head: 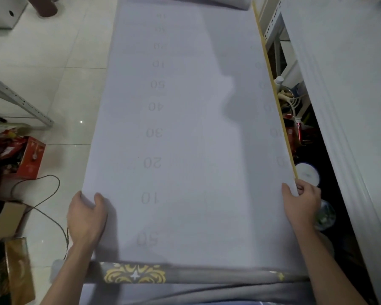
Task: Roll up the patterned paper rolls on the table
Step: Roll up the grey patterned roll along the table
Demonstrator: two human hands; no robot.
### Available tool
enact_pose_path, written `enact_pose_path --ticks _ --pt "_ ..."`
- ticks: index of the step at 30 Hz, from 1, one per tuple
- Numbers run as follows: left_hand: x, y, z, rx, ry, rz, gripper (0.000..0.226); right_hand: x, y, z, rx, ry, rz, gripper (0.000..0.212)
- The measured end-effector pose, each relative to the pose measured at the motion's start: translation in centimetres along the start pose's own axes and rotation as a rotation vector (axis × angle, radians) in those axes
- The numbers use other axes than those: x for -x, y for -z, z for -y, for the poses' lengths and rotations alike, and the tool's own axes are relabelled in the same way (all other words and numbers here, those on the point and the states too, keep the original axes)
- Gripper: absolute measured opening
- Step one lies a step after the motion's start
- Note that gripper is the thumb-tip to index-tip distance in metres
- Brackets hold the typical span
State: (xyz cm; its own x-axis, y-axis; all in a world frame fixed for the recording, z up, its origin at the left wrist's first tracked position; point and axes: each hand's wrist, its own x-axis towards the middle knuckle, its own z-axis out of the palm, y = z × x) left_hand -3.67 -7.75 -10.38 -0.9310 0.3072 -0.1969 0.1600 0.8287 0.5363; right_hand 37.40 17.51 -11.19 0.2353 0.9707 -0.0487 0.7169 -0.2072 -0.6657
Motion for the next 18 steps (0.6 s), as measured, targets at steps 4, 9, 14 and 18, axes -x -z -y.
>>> enact_pose_path --ticks 4,9,14,18 --pt "1.1 0.4 0.9 0.099 -0.005 0.050 0.056 0.3 1.0 -0.6 -0.053 -0.036 0.014 0.032" --pt "4.1 1.1 1.9 0.026 0.095 -0.026 0.053 2.2 2.5 -3.2 -0.004 -0.011 0.020 0.029" --pt "4.9 1.8 3.9 0.108 0.053 0.060 0.056 2.6 2.9 -3.0 -0.031 -0.054 0.030 0.026" --pt "7.2 2.5 5.1 0.087 0.108 -0.004 0.044 4.7 4.0 -4.0 0.025 -0.098 0.035 0.030"
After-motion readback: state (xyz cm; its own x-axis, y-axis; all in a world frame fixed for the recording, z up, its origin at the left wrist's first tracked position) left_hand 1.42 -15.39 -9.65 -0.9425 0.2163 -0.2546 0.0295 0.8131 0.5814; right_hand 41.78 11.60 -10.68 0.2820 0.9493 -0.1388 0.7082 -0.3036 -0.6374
